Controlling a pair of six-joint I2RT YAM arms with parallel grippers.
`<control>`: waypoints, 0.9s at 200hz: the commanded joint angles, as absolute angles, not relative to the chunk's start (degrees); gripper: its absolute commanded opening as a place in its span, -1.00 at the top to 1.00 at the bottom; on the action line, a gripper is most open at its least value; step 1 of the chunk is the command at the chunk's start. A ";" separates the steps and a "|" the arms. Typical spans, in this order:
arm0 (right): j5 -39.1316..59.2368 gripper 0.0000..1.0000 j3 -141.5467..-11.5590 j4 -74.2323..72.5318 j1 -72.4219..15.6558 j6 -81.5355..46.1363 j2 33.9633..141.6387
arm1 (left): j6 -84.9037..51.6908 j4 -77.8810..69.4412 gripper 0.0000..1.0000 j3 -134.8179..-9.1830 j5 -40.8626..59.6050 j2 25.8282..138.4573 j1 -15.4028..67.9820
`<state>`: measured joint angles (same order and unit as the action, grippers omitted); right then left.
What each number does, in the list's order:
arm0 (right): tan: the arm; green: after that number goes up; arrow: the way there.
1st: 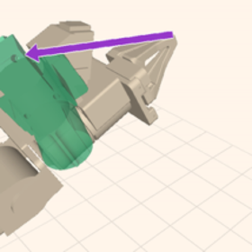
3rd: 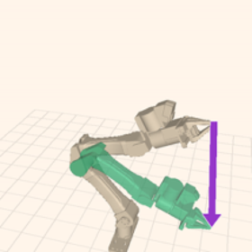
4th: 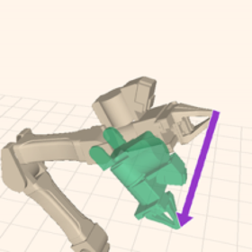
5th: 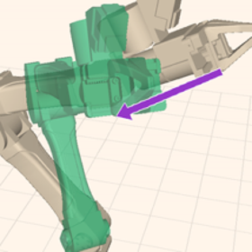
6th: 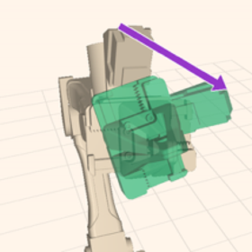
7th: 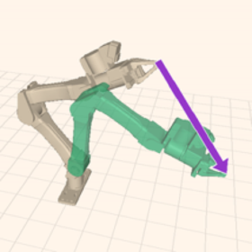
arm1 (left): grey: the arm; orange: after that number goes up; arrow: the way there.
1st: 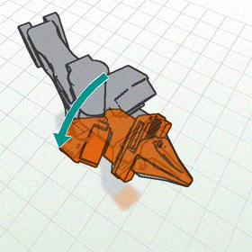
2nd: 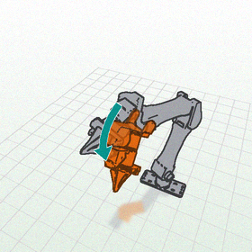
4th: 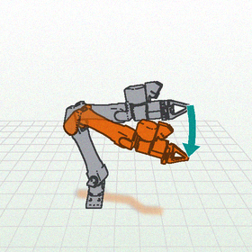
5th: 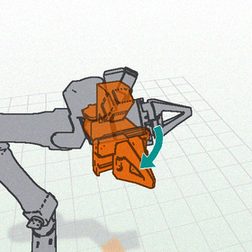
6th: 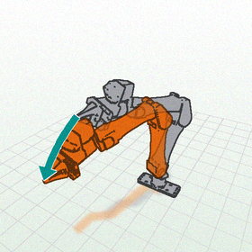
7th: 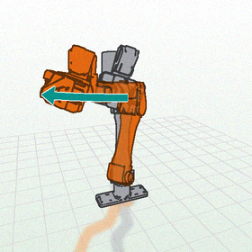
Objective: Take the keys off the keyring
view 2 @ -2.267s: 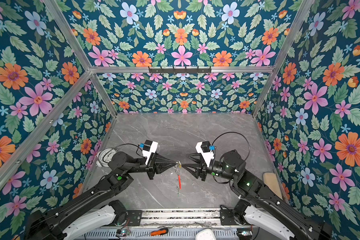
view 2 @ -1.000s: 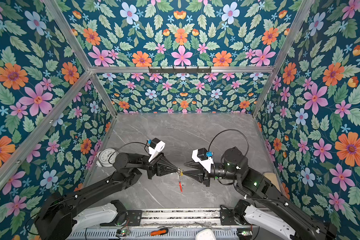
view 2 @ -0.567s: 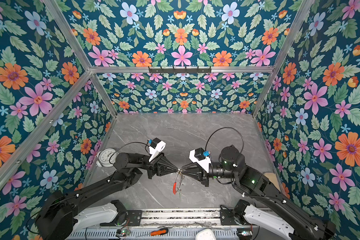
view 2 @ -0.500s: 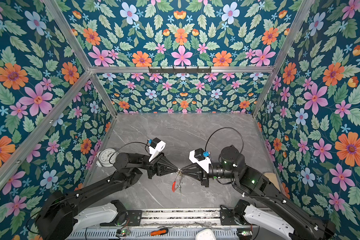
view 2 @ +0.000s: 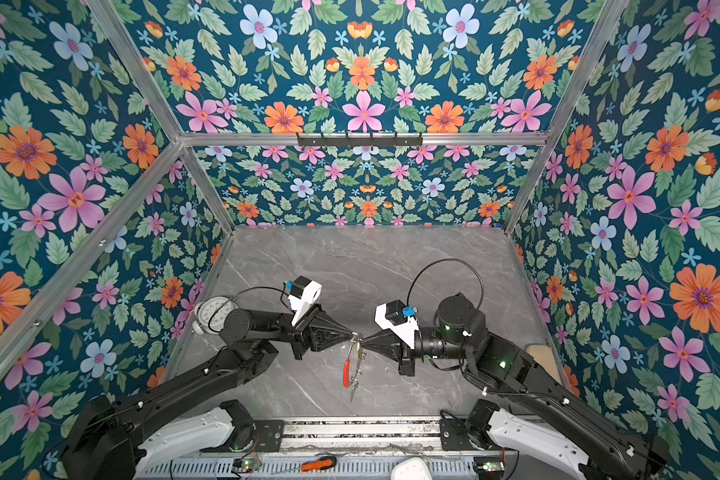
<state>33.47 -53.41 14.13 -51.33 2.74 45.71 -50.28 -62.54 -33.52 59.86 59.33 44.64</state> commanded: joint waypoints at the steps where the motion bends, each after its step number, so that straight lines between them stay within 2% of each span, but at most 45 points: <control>1: 31.56 1.00 -52.75 14.45 -51.59 1.96 46.24 | -45.39 -62.75 1.00 -32.89 54.87 57.55 44.62; 65: 30.15 1.00 -51.45 10.33 -52.40 -2.03 48.63 | -40.92 -64.43 1.00 -30.18 49.36 56.10 44.60; 76: 29.19 0.85 -51.25 9.96 -52.36 -2.55 48.15 | -39.28 -63.79 1.00 -29.81 48.30 55.52 44.56; 94: 26.08 0.34 -50.37 8.83 -52.38 -4.05 46.55 | -36.21 -61.21 1.00 -29.12 45.65 54.53 44.62; 103: 24.05 0.18 -49.72 8.30 -52.36 -4.69 45.37 | -34.73 -59.55 1.00 -29.01 44.47 54.17 44.64; 138: 17.30 0.03 -46.39 4.27 -51.32 -6.48 41.19 | -29.74 -54.65 1.00 -28.21 38.84 52.85 44.56; 150: 20.86 -0.02 -46.65 3.00 -48.46 -8.07 41.26 | -28.23 -52.76 1.00 -28.21 37.45 52.43 44.59; 180: 38.64 -0.08 -48.76 -4.52 -38.49 -16.19 46.86 | -26.37 -50.46 1.00 -28.30 36.13 52.45 44.61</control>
